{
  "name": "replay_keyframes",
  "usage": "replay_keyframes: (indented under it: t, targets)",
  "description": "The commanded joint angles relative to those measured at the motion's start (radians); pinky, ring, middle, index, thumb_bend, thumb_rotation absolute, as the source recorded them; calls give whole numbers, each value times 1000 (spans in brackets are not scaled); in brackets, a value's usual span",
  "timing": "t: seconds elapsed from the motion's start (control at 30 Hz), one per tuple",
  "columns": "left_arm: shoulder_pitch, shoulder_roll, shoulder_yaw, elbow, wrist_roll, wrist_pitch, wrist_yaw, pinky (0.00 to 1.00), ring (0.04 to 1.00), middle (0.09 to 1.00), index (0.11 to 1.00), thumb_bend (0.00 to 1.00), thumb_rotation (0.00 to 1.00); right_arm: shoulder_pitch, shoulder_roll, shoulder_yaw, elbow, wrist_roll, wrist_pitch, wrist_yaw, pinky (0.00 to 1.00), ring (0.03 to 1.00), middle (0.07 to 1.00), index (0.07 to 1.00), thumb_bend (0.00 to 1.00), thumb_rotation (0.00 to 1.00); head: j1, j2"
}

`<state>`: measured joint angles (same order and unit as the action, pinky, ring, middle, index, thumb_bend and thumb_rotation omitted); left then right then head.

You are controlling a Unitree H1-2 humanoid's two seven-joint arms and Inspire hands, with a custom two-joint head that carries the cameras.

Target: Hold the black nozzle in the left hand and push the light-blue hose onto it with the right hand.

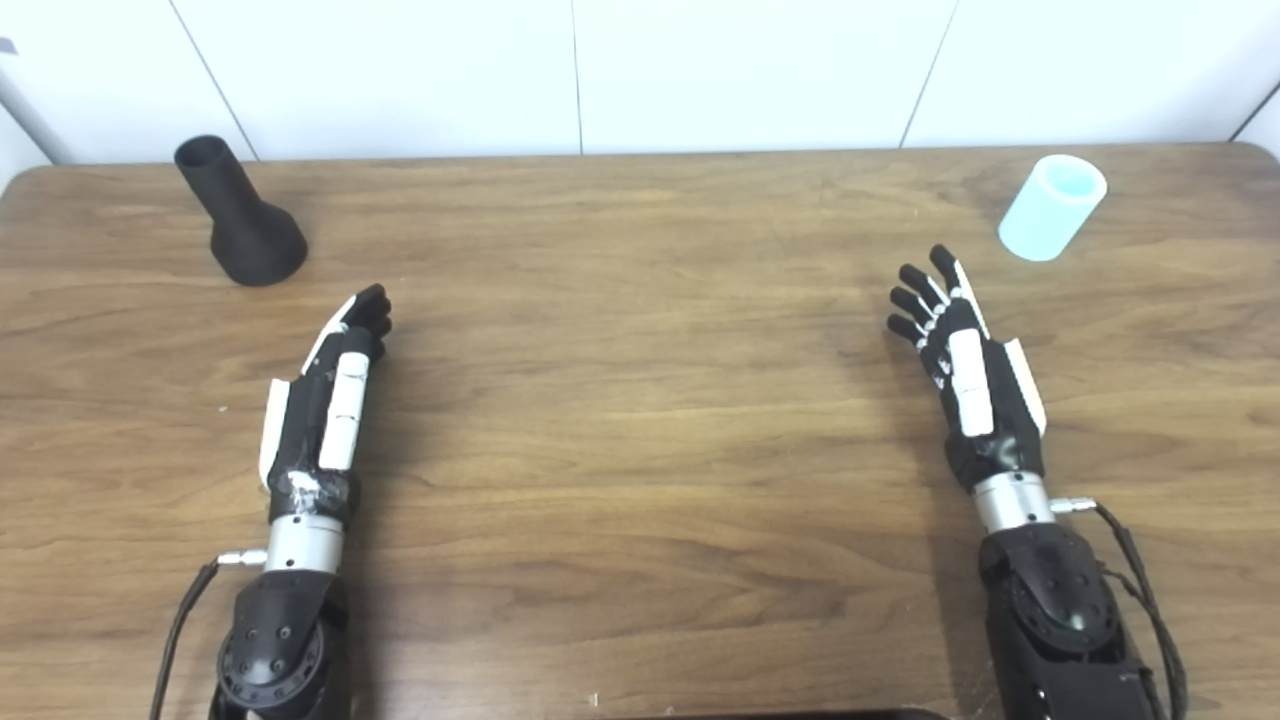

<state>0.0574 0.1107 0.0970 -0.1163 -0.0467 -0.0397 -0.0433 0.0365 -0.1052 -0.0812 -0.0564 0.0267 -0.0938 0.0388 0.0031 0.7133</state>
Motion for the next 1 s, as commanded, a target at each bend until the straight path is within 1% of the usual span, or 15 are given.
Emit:
replay_keyframes:
  t: [0.0,0.1,0.23,0.4,0.53,0.67,0.8,0.87,0.9,0.93,0.97]
  targets:
    - [14,5,-3,26,4,-9,-1,937,916,914,909,457,816,33,6,2,53,1,-19,-4,857,899,916,985,524,1000,0,1]
    - [14,7,-3,26,4,-10,-2,947,920,921,929,468,839,32,6,3,52,3,-17,-2,866,900,921,990,513,1000,-1,1]
    - [13,8,-1,33,-2,-12,-4,957,929,929,947,445,829,33,5,4,53,2,-20,-2,864,900,924,991,506,1000,0,0]
    - [14,9,1,39,-5,-17,-5,957,931,932,950,468,817,33,2,7,51,-9,-15,-3,866,903,921,993,513,1000,-2,1]
    - [14,7,1,38,-12,-18,-7,968,935,935,952,486,801,33,6,3,51,6,-16,0,871,902,922,989,510,1000,0,0]
    - [16,7,-2,36,-1,-18,-4,950,926,929,947,492,814,35,2,4,51,-3,-16,-2,862,899,918,988,519,1000,8,-6]
    - [19,1,-7,30,10,-15,2,943,920,923,938,468,817,36,4,-2,62,16,-21,3,868,905,921,985,518,1000,46,-31]
    - [24,-8,-12,22,19,-10,9,927,912,914,931,452,832,36,0,-7,79,22,-40,6,879,905,926,984,502,1000,96,-63]
    - [27,-13,-16,23,20,-13,10,924,912,914,931,438,844,36,-3,-9,88,27,-49,9,881,905,928,984,496,1000,107,-70]
    - [28,-20,-16,29,16,-17,12,926,916,918,933,417,858,35,-7,-13,99,32,-60,12,886,909,931,985,487,1000,130,-86]
    - [30,-27,-18,34,15,-22,14,929,918,916,926,414,842,35,-10,-16,109,40,-69,15,878,910,930,982,477,1000,154,-106]
